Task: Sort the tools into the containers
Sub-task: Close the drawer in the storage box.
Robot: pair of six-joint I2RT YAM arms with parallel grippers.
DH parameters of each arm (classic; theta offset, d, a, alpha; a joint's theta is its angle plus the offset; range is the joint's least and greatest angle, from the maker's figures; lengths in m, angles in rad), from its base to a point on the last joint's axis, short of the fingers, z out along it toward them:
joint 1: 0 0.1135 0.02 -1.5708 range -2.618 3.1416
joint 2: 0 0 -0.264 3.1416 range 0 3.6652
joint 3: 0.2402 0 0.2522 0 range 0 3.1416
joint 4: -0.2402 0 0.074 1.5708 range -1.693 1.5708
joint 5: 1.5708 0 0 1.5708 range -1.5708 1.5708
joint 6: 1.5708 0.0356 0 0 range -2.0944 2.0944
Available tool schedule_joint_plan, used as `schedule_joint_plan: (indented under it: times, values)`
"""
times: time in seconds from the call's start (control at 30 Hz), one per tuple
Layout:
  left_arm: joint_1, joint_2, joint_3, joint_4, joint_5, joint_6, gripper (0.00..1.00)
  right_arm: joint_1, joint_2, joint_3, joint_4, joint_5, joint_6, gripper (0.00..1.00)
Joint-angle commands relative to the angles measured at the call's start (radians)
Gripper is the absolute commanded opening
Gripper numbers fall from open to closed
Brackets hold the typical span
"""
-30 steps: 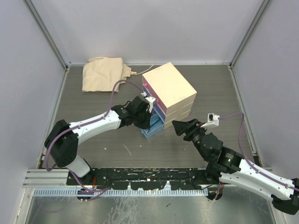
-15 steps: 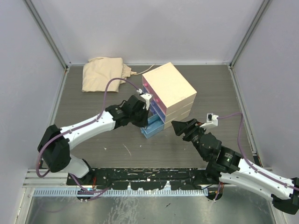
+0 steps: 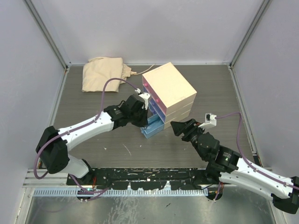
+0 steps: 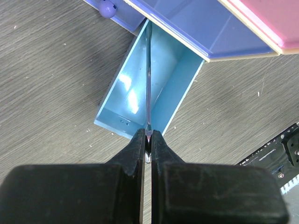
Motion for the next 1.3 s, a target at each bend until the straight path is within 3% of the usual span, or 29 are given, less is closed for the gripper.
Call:
schedule_joint_plan:
  times: [0.0,0.37,0.4,0.47,0.57,0.83,1.07,1.27]
  values:
    - [0.003,0.027,0.015,0.084,0.034,-0.028,0.00,-0.001,-0.011,-0.004,0.049,0.012,0.012,0.69]
    - [0.002,0.103,0.048,0.113,0.063,-0.035,0.00,0.000,-0.028,-0.009,0.048,0.013,0.011,0.69]
    - [0.002,0.104,0.052,0.111,0.065,-0.033,0.01,0.000,-0.030,-0.012,0.047,0.014,0.012,0.69]
    - [0.003,0.100,0.053,0.107,0.065,-0.034,0.20,-0.001,-0.032,-0.011,0.042,0.015,0.011,0.69]
    - [0.002,0.079,0.052,0.102,0.056,-0.033,0.29,-0.001,-0.035,-0.014,0.039,0.017,0.012,0.69]
    - [0.003,0.019,0.056,0.082,0.022,-0.023,0.35,-0.001,-0.031,-0.007,0.039,0.016,0.001,0.69]
    - [0.015,-0.111,-0.025,0.099,-0.062,-0.038,0.42,-0.001,-0.021,0.077,-0.012,0.011,-0.173,0.69]
    - [0.066,-0.269,-0.170,0.118,-0.111,-0.088,0.43,-0.001,0.061,0.258,-0.148,0.065,-0.367,0.69]
